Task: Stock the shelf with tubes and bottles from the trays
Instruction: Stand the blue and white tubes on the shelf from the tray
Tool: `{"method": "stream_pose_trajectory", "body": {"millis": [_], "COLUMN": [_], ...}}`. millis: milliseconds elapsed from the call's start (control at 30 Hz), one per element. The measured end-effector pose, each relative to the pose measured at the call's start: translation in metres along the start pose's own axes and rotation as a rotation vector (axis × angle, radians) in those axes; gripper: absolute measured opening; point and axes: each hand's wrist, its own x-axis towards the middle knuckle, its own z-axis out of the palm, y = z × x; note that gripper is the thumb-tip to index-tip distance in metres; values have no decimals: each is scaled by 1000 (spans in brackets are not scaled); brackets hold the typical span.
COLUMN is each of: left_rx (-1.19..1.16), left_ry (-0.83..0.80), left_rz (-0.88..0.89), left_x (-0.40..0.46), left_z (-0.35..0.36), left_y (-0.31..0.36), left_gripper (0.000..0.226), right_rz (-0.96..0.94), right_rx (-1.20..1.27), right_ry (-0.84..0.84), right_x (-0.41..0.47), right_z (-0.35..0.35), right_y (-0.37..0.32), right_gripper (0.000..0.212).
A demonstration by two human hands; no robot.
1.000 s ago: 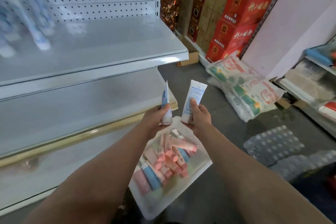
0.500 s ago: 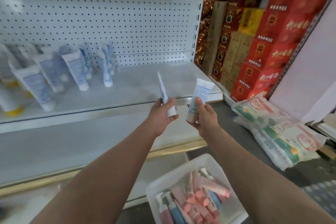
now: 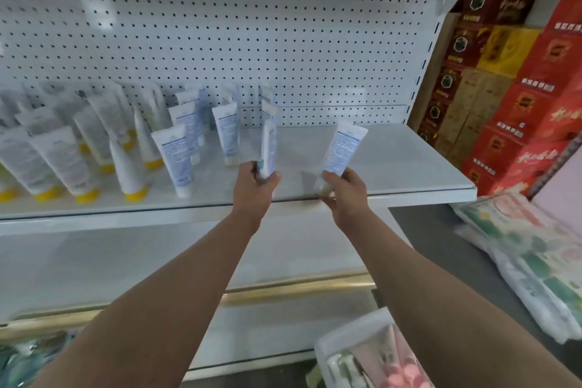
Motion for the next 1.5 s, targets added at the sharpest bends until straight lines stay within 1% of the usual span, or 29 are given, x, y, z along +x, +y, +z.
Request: {"method": "stream_pose_trajectory", "body": {"millis": [67,133,267,367,467,667,767,1000,1233,1500], "left_rx": [52,88,85,67,50,67,84,135,162,165], "left_ry": [28,59,88,87,70,29,23,55,55,55], "left_rz": [28,40,33,7,1,22,31,-15,-8,-7], "left_x": [8,13,22,28,36,46,46,44,45,43], "left_z": [-20,-36,-57,-64,-67,-74,-74,-72,-72,-72], "left_y": [-5,-7,-11,-14,-21,-35,-35,-29,-30,-30], "left_gripper": [35,33,35,34,34,31,30,41,43,45], "right_rz": [-24,-80,-179,-200,-201,-212,-209,-224,-218,-216], "right_rx": [-10,-47,-216,-347,-409,-484,-515,-584,-661,-666], "right_ry": [-17,-23,0,25,39,65,64,82,79,71], "right_x": [0,-1,1,6,10,16,16,15,14,13], "right_z": [20,36,58,70,79,92,94,94,96,95], "right_y": [8,13,19,22,26,37,43,47,47,47], "right_gripper": [20,25,30,35,34,33,36,37,34,33]}}
